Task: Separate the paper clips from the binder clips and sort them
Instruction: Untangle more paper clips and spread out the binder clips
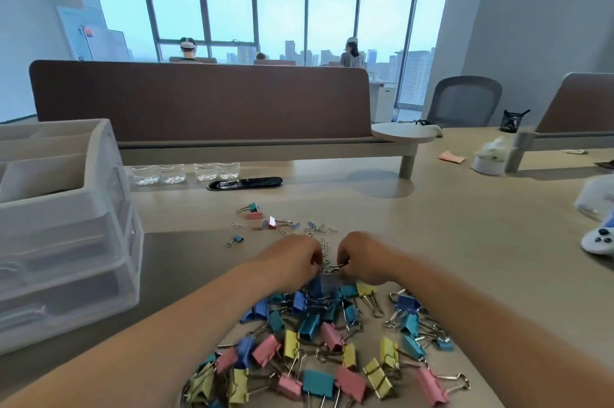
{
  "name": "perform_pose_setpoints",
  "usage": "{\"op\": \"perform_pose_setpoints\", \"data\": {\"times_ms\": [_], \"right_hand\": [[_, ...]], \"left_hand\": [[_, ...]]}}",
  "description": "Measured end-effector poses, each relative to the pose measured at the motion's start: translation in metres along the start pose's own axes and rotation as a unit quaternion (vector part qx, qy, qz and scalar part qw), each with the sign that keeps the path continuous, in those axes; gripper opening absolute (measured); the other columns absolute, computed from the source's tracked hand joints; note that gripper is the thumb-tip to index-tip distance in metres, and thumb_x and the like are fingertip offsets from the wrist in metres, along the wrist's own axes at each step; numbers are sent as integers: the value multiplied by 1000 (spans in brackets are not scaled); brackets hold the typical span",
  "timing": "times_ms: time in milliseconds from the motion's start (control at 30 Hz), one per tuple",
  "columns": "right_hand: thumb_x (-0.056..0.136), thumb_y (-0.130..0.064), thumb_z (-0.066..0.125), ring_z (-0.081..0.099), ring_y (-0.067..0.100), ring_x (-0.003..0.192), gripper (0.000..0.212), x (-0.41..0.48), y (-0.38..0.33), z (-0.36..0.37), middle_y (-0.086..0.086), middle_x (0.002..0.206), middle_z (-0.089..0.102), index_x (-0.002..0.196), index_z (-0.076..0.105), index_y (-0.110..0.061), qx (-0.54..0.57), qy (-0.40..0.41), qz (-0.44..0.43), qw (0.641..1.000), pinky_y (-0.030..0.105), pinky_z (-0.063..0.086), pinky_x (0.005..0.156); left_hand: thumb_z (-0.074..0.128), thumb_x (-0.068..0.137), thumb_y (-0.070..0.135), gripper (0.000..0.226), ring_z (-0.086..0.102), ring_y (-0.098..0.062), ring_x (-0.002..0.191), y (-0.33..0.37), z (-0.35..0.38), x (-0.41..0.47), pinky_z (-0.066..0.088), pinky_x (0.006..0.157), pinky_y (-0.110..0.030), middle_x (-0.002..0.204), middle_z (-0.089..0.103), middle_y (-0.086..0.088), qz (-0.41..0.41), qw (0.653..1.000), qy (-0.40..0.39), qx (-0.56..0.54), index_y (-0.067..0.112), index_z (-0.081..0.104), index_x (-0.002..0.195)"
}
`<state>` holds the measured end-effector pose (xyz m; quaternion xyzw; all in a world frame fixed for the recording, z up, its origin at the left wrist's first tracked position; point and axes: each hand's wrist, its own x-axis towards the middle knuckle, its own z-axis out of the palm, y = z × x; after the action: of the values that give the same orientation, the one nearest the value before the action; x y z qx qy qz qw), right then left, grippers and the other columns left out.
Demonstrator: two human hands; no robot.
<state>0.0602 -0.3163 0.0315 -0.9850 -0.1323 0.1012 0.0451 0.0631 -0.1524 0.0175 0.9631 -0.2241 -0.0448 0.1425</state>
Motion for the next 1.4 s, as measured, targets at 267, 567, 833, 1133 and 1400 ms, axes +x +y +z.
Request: {"op": "perform_pose_setpoints", "data": {"times_ms": [267,567,833,1133,1400], "right_hand": [[93,-16,56,65,18,97,22,-5,5,-6,1,108,72,103,75,-13,58,19,-19,998,35,55,88],[90,-18,56,58,14,77,15,18,10,-10,-1,88,67,89,71,-16,80,38,-7,996,28,48,67],[90,-16,51,61,19,91,21,63,1,-7,0,100,68,98,70,-17,85,97,-22,991,37,54,83],[87,-13,49,59,19,94,21,100,2,-1,0,107,68,93,67,-23,85,117,-16,989,32,50,80],[86,-14,50,60,19,91,20,111,-2,-5,-1,102,68,90,68,-22,104,134,-20,985,32,51,80]], "left_hand": [[51,99,29,22,65,-20,82,2,3,-2,54,74,-37,90,70,-2,4,1000,-17,-1,18,70,97],[52,98,24,21,59,-12,91,-26,-12,7,47,81,-27,108,67,3,-2,1000,21,3,18,69,110],[63,90,39,30,56,-16,89,-67,-21,42,44,74,-30,107,64,-1,-75,995,71,13,18,62,111],[67,85,49,38,58,-20,89,-63,-5,71,48,75,-33,99,63,-3,-53,997,52,33,14,63,100],[66,86,37,21,56,-19,86,-75,-8,68,41,68,-30,96,61,0,-53,995,89,3,19,59,92]]}}
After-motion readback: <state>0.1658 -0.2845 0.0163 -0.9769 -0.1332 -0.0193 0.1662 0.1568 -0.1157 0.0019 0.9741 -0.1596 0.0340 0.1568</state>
